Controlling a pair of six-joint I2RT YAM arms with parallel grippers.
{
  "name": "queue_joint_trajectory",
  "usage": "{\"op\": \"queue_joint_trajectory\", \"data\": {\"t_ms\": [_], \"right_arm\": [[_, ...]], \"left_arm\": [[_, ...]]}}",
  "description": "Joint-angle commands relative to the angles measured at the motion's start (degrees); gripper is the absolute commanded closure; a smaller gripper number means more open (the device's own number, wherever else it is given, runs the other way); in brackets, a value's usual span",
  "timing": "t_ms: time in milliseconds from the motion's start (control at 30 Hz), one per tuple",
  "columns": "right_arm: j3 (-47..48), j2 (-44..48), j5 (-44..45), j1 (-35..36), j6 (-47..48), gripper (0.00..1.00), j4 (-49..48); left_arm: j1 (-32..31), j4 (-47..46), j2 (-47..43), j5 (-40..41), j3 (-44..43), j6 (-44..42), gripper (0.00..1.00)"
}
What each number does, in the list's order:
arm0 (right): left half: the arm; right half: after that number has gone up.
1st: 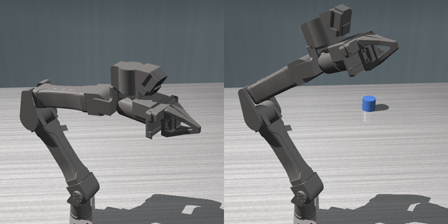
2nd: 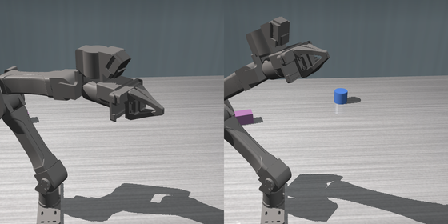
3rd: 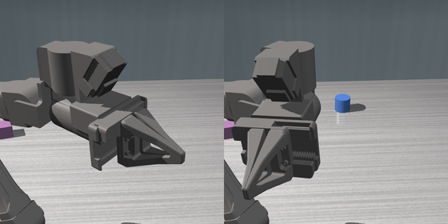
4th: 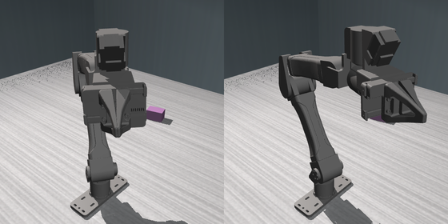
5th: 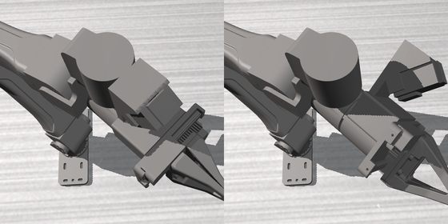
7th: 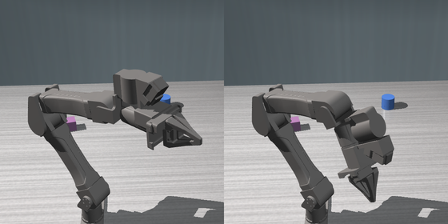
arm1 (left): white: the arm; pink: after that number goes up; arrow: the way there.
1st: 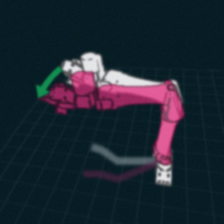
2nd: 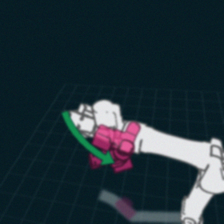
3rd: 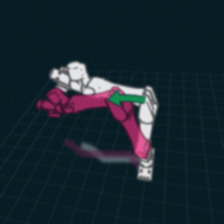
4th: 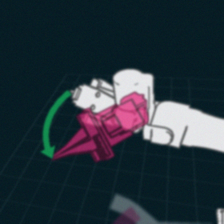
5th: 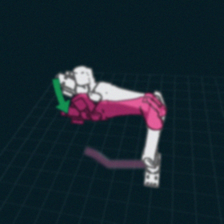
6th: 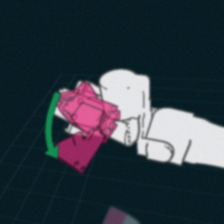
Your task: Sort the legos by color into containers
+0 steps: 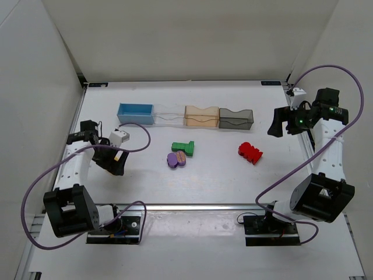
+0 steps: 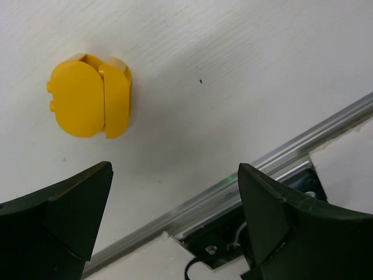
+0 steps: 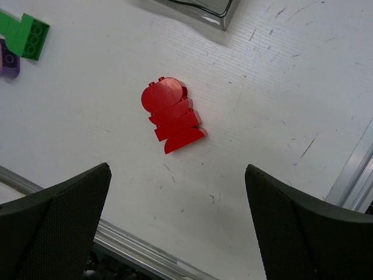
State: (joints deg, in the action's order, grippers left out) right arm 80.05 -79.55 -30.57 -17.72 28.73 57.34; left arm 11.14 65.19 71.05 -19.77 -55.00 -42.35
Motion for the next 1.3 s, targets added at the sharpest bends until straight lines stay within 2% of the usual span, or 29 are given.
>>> {"op": "queue_joint_trajectory", "data": {"t_ms": [0, 300, 867, 967, 1033, 1067, 1133, 1167, 1267], "right_arm": [[1.6, 0.45, -1.86, 0.05, 0.98, 0.01, 2.16], [2.3, -1.04, -2.22, 0.05, 1.24, 0.01, 4.09], [4.41, -3.68, -1.43, 0.14, 2.47, 0.01, 5.5], [4.5, -3.77, -1.25, 0.23, 2.56, 0.03, 5.5], [4.59, -4.03, -1.34, 0.22, 1.95, 0.05, 5.41], [4.59, -4.21, -1.42, 0.22, 1.68, 0.05, 5.33], [4.59, -4.21, -1.95, 0.31, 1.07, 0.06, 4.89], [4.5, -4.04, -2.21, 0.31, -0.15, 0.06, 4.62], [3.45, -3.51, -4.14, 0.57, -2.62, 0.07, 2.69]], "left_arm": [[0.03, -6.73, 1.02, -0.1, 2.26, -5.02, 0.01], [0.03, -16.4, 6.82, 4.74, 3.41, -10.47, 0.0], [0.03, -19.22, 17.19, 4.65, 1.65, -14.78, 0.0], [0.11, -19.05, 18.25, 4.04, 1.39, -14.34, 0.08], [0.11, -18.87, 18.6, 3.77, 1.39, -14.17, 0.21], [0.03, -18.52, 18.78, 3.69, 1.3, -14.34, 0.3], [0.11, -18.17, 18.87, 4.03, 1.56, -14.17, 0.39], [0.11, -18.34, 18.61, 4.21, 1.65, -13.99, 0.5], [0.03, -18.52, 16.51, 3.86, 2.27, -13.29, 0.63]]}}
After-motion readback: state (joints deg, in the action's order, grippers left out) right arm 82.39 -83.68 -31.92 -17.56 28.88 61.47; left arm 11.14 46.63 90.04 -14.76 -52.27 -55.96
